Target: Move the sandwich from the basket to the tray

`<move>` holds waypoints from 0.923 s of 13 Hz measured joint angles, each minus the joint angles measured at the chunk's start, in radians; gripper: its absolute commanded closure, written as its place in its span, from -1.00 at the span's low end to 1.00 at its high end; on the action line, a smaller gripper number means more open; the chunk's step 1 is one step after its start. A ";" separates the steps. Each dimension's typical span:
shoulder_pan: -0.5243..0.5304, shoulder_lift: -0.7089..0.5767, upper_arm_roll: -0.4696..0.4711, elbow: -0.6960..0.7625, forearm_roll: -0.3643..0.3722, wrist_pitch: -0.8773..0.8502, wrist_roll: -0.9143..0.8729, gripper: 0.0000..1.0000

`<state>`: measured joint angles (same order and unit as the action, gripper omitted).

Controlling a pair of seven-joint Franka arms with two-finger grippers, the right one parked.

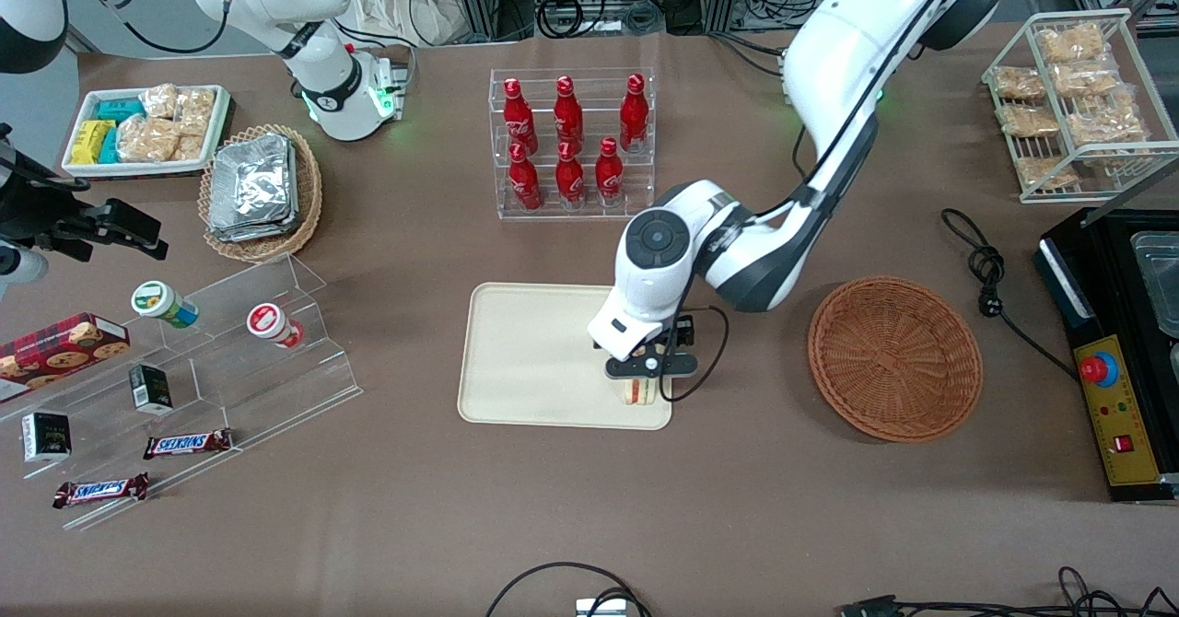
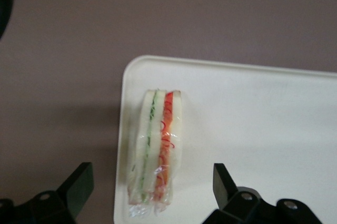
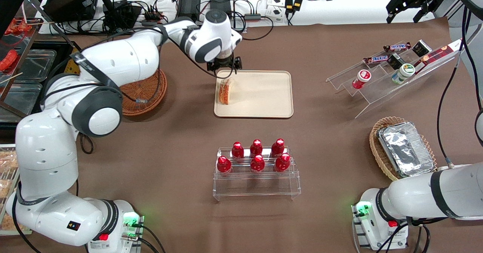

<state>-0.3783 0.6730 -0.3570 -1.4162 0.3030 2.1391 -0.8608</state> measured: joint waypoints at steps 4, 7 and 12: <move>0.093 -0.179 -0.002 0.005 -0.097 -0.159 0.053 -1.00; 0.203 -0.288 0.001 0.005 -0.177 -0.305 0.199 -1.00; 0.364 -0.443 0.054 -0.103 -0.207 -0.393 0.465 -1.00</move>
<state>-0.0140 0.2296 -0.3034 -1.5191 0.0962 1.7458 -0.3958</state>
